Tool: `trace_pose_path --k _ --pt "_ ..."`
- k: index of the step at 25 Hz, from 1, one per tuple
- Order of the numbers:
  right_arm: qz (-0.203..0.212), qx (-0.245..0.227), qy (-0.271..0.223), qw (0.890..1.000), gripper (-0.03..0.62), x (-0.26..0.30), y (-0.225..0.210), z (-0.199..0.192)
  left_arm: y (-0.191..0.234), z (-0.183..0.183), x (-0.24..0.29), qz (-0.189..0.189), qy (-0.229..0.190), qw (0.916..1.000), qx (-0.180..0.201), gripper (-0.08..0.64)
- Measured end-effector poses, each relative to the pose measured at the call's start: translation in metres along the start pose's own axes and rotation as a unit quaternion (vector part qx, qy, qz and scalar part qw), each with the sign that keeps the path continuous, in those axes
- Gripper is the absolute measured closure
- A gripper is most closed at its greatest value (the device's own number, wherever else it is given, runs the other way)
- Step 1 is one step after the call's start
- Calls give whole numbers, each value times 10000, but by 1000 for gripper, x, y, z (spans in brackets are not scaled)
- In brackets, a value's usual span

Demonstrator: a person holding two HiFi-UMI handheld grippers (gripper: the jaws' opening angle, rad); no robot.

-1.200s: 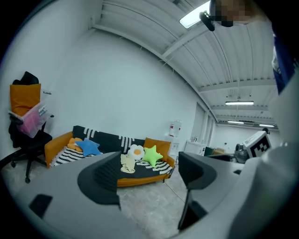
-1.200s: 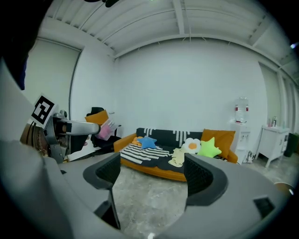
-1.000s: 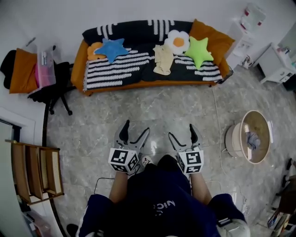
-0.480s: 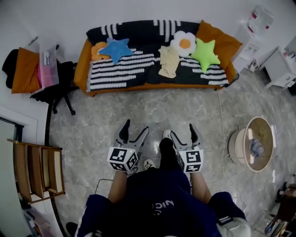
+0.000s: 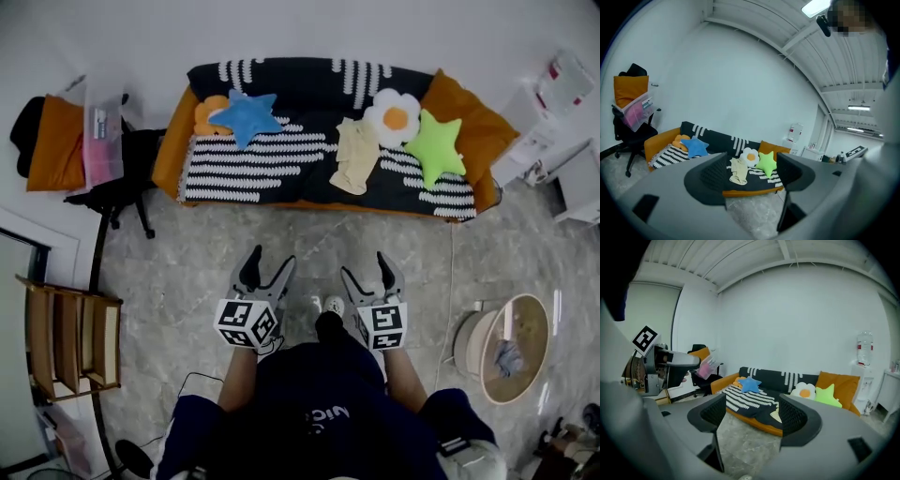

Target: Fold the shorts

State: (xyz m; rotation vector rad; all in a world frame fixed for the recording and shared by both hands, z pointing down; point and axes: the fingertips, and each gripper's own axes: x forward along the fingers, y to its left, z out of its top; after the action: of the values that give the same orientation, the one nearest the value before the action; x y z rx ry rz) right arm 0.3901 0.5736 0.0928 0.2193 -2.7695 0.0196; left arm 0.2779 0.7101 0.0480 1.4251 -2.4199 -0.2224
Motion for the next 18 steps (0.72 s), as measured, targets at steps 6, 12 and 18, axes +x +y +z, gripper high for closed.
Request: trace_pose_path --k 6,12,18 --pt "298 -214 -27 9993 259 46 -66 25 -12 11 77 239 -35 9996 -117 238" --pt "361 -183 136 9991 271 64 -114 22 -34 7 131 202 172 9996 -62 250" --pt "302 9 215 9993 275 73 -139 16 -40 8 165 142 310 9994 -5 259"
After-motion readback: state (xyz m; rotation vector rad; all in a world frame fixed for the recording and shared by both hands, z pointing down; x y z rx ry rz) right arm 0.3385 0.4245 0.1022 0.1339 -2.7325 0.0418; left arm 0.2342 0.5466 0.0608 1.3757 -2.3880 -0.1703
